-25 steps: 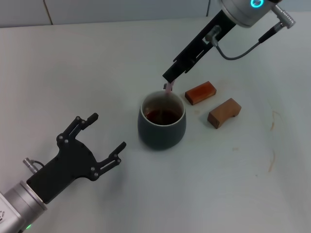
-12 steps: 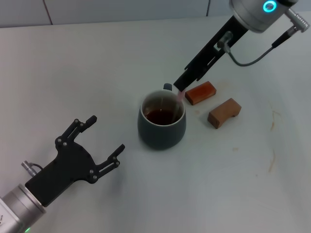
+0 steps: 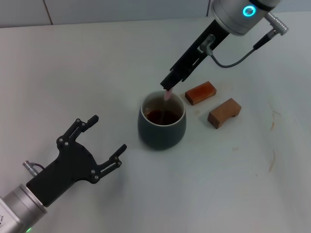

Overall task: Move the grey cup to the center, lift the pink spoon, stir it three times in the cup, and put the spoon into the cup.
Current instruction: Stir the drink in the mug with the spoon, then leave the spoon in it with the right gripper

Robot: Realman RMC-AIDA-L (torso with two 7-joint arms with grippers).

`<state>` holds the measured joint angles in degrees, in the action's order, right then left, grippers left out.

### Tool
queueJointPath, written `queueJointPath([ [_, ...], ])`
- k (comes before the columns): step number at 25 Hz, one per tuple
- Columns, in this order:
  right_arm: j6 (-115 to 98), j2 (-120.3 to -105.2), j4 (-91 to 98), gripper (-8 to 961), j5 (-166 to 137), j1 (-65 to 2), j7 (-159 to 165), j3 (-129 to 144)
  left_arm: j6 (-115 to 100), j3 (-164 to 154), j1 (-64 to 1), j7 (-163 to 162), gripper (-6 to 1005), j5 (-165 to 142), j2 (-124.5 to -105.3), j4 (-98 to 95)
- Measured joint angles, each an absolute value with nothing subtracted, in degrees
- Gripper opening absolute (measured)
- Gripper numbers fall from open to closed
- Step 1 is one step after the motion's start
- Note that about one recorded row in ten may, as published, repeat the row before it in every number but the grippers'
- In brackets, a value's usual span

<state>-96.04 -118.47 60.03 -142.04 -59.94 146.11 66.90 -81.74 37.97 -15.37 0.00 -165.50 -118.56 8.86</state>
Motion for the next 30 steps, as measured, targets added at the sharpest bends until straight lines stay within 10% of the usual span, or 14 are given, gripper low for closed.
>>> queueJointPath([
  [30,-95.43,-118.36,60.46,136,-144.79,-60.15,145.12,66.48,-81.87,37.7,-14.74,0.09,863,-165.5,-118.47,8.87],
])
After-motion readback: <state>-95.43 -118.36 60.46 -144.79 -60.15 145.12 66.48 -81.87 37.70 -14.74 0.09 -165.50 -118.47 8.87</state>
